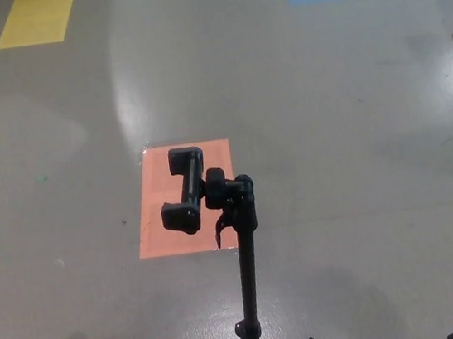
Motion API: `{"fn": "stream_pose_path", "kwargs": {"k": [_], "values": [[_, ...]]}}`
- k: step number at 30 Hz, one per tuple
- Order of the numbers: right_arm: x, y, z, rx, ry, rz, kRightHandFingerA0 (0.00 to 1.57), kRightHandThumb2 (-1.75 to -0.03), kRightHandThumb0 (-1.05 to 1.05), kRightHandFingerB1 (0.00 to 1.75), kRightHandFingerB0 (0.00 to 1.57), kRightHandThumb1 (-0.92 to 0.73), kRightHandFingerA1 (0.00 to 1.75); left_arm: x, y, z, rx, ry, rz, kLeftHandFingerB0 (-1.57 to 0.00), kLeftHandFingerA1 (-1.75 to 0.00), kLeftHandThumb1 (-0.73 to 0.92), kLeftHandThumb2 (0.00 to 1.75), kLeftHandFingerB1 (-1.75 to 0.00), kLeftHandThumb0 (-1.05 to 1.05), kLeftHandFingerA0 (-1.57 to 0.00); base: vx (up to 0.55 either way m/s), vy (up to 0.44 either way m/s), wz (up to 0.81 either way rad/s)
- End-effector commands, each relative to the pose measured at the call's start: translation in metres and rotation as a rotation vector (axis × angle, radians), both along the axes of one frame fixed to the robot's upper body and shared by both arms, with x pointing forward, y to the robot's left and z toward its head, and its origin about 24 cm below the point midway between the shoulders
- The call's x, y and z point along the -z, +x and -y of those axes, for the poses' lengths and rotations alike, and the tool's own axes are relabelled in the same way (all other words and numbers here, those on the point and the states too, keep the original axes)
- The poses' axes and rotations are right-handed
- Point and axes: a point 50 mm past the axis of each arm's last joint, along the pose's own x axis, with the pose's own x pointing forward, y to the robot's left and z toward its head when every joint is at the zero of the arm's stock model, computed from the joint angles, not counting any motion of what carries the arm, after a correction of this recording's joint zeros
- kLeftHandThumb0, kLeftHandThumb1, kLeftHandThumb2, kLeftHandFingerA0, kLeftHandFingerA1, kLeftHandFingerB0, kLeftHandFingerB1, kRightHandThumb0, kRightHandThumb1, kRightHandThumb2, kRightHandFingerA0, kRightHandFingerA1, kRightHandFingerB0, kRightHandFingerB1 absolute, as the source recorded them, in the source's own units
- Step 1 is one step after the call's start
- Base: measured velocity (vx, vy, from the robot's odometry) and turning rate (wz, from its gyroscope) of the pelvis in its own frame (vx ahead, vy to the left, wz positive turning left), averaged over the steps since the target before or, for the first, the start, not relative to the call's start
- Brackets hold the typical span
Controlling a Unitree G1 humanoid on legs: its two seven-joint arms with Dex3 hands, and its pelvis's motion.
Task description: The robot uses its left hand to grab the top of a phone stand kept on the floor and tilt it upwards to adjust its angle
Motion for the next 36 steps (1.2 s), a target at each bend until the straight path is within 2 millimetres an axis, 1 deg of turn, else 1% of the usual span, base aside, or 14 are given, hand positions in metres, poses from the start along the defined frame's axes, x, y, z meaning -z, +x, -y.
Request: {"fn": "stream_pose_path", "kwargs": {"k": [1, 11, 12, 16, 21, 24, 25, 27, 29, 30, 31, 34, 35, 36], "values": [[-0.005, 0.002, 0.005, -0.026, -0.002, 0.045, 0.01, -1.11, -0.35, 0.48, 0.0, -0.57, 0.48, -0.007, 0.001, -0.006, 0.025, -0.013, 0.043, 0.0, -0.47, 0.56, 1.09, -0.46, -0.34, 0.0, 0.0, 0.0, 0.0], [-0.019, 0.021, 0.0, -0.033, -0.019, 0.175, 0.0, -1.12, -0.35, 0.47, 0.0, -0.58, 0.48, -0.019, 0.017, -0.004, 0.133, 0.095, 0.102, 0.0, -0.47, 0.48, 1.06, -0.46, -0.36, 0.0, 0.0, 0.0, 0.0], [-0.022, 0.025, -0.002, -0.029, -0.014, 0.196, 0.0, -1.12, -0.35, 0.47, 0.0, -0.57, 0.48, -0.022, 0.021, -0.003, 0.158, 0.117, 0.129, -0.11, -0.4, 0.7, 0.91, -0.38, -0.77, -0.16, 0.0, 0.0, 0.0], [-0.023, 0.027, -0.002, -0.027, -0.012, 0.206, 0.0, -1.12, -0.35, 0.47, 0.0, -0.57, 0.48, -0.023, 0.022, -0.002, 0.17, 0.13, 0.142, -0.11, -0.4, 0.7, 0.91, -0.38, -0.77, -0.16, 0.0, 0.0, 0.0], [-0.039, 0.047, -0.003, -0.01, 0.001, 0.29, 0.0, -1.12, -0.35, 0.47, 0.0, -0.59, 0.48, -0.047, 0.053, 0.011, 0.3, 0.23, 0.326, -0.12, -0.41, 0.67, 0.88, -0.38, -0.74, -0.19, 0.0, 0.0, 0.0], [-0.04, 0.048, -0.003, -0.009, 0.002, 0.293, 0.0, -1.12, -0.35, 0.47, 0.0, -0.59, 0.48, -0.048, 0.054, 0.012, 0.304, 0.236, 0.335, -0.12, -0.41, 0.67, 0.88, -0.38, -0.74, -0.19, 0.0, 0.0, 0.0], [-0.045, 0.055, -0.004, -0.006, 0.0, 0.307, 0.01, -1.12, -0.35, 0.47, 0.0, -0.58, 0.48, -0.063, 0.07, 0.018, 0.371, 0.309, 0.414, -0.12, -0.42, 0.67, 0.91, -0.38, -0.73, -0.21, 0.0, 0.0, 0.0], [-0.047, 0.058, -0.004, -0.005, -0.001, 0.313, 0.01, -1.12, -0.35, 0.47, 0.0, -0.58, 0.48, -0.07, 0.076, 0.021, 0.399, 0.34, 0.45, -0.12, -0.42, 0.67, 0.91, -0.38, -0.73, -0.21, 0.0, 0.0, 0.0], [-0.05, 0.063, -0.005, 0.0, 0.003, 0.324, 0.01, -1.11, -0.35, 0.47, 0.01, -0.56, 0.48, -0.091, 0.091, 0.028, 0.511, 0.415, 0.547, -0.1, -0.44, 0.68, 0.97, -0.38, -0.78, -0.22, 0.0, 0.0, 0.0], [-0.051, 0.065, -0.005, 0.0, 0.0, 0.329, 0.21, -0.66, -0.68, 0.3, 0.16, -0.87, 0.35, -0.096, 0.094, 0.03, 0.532, 0.427, 0.565, -0.1, -0.44, 0.69, 0.97, -0.38, -0.79, -0.22, 0.0, 0.0, 0.0], [-0.054, 0.067, -0.005, 0.0, -0.004, 0.335, 0.01, -1.11, -0.35, 0.47, 0.0, -0.57, 0.48, -0.101, 0.098, 0.032, 0.549, 0.434, 0.584, -0.11, -0.44, 0.68, 0.96, -0.37, -0.79, -0.24, 0.0, 0.0, 0.0], [-0.055, 0.069, -0.005, 0.0, -0.003, 0.338, 0.01, -1.11, -0.35, 0.47, 0.0, -0.57, 0.48, -0.105, 0.101, 0.033, 0.562, 0.443, 0.6, -0.11, -0.44, 0.68, 0.96, -0.37, -0.79, -0.24, 0.0, 0.0, 0.0], [-0.06, 0.074, -0.005, 0.001, 0.005, 0.358, 0.01, -1.12, -0.35, 0.47, 0.0, -0.58, 0.48, -0.122, 0.109, 0.038, 0.63, 0.491, 0.651, -0.12, -0.3, 0.84, 0.67, -0.24, -0.77, -0.28, 0.0, 0.0, 0.0], [-0.063, 0.078, -0.005, 0.004, 0.015, 0.37, 0.01, -1.12, -0.35, 0.47, 0.0, -0.59, 0.48, -0.133, 0.113, 0.041, 0.67, 0.52, 0.684, -0.12, -0.3, 0.83, 0.67, -0.24, -0.77, -0.28, 0.0, 0.0, 0.0]]}}
